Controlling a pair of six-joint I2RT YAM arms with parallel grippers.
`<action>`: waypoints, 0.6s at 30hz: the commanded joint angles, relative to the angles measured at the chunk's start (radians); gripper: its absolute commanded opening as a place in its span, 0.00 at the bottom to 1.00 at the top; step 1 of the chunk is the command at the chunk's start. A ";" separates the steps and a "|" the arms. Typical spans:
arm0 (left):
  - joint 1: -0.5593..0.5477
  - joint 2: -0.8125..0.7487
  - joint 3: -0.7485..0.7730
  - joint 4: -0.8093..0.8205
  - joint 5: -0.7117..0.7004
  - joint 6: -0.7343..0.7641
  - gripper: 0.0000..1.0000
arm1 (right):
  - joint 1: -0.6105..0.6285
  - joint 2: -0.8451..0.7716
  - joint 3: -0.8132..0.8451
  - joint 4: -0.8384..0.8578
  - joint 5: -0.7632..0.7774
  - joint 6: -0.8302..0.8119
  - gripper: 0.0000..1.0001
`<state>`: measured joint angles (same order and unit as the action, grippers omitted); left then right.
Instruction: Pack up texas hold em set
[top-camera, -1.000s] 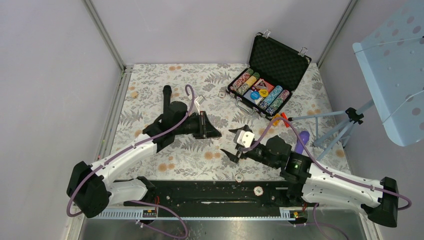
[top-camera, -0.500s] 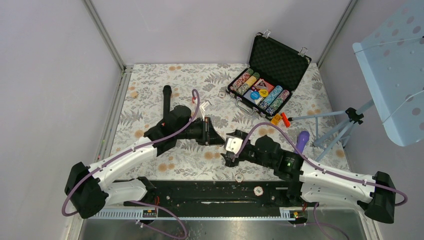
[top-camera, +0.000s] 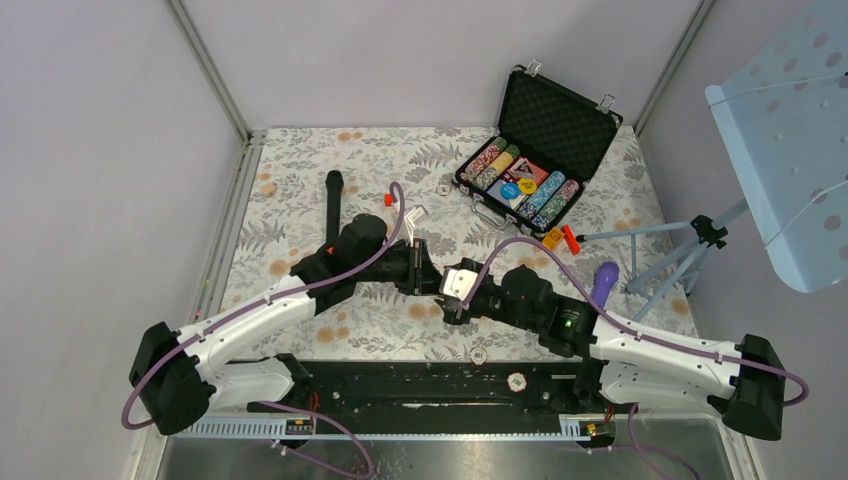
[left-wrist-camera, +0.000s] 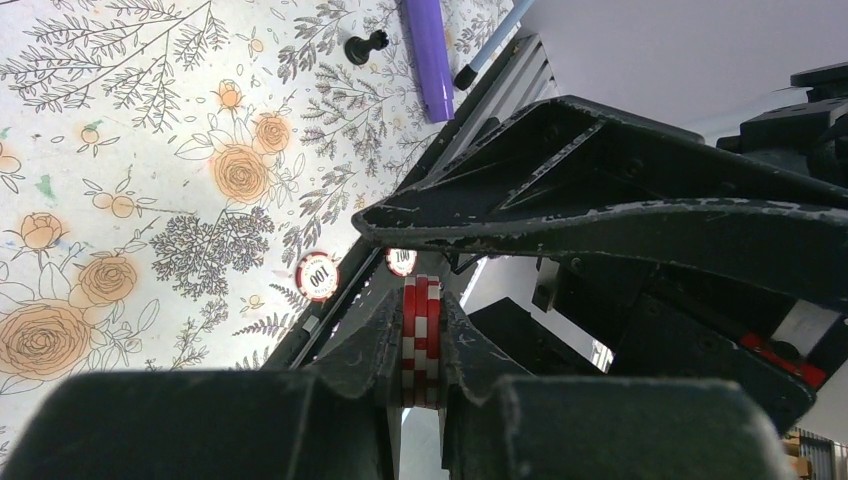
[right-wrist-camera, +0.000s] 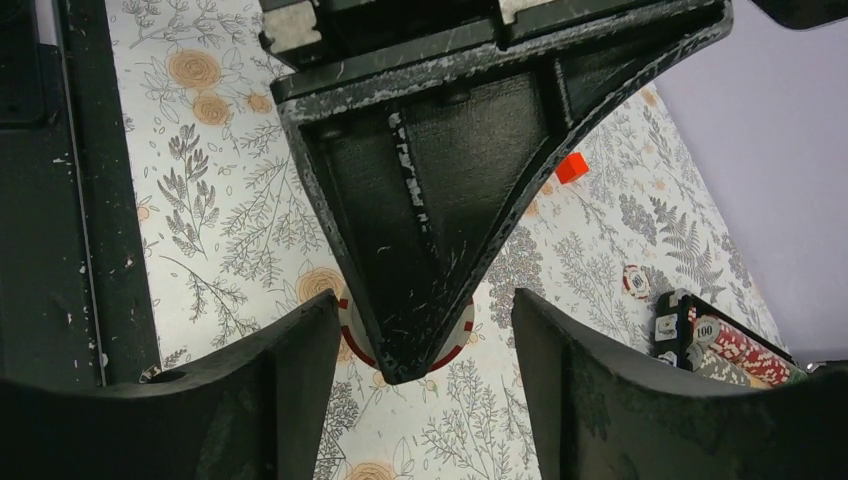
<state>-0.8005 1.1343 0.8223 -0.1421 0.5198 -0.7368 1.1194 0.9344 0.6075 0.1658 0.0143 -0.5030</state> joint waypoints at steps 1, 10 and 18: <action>-0.008 0.007 0.044 0.027 -0.016 0.014 0.00 | 0.005 0.009 0.052 0.058 -0.008 0.023 0.68; -0.012 0.010 0.044 0.027 -0.018 0.016 0.00 | 0.005 0.016 0.059 0.034 -0.011 0.036 0.15; -0.012 0.018 0.044 0.027 -0.013 0.016 0.27 | 0.004 0.016 0.060 0.036 -0.011 0.054 0.00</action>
<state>-0.8055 1.1492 0.8268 -0.1421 0.5049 -0.7315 1.1202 0.9516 0.6189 0.1623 0.0063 -0.4690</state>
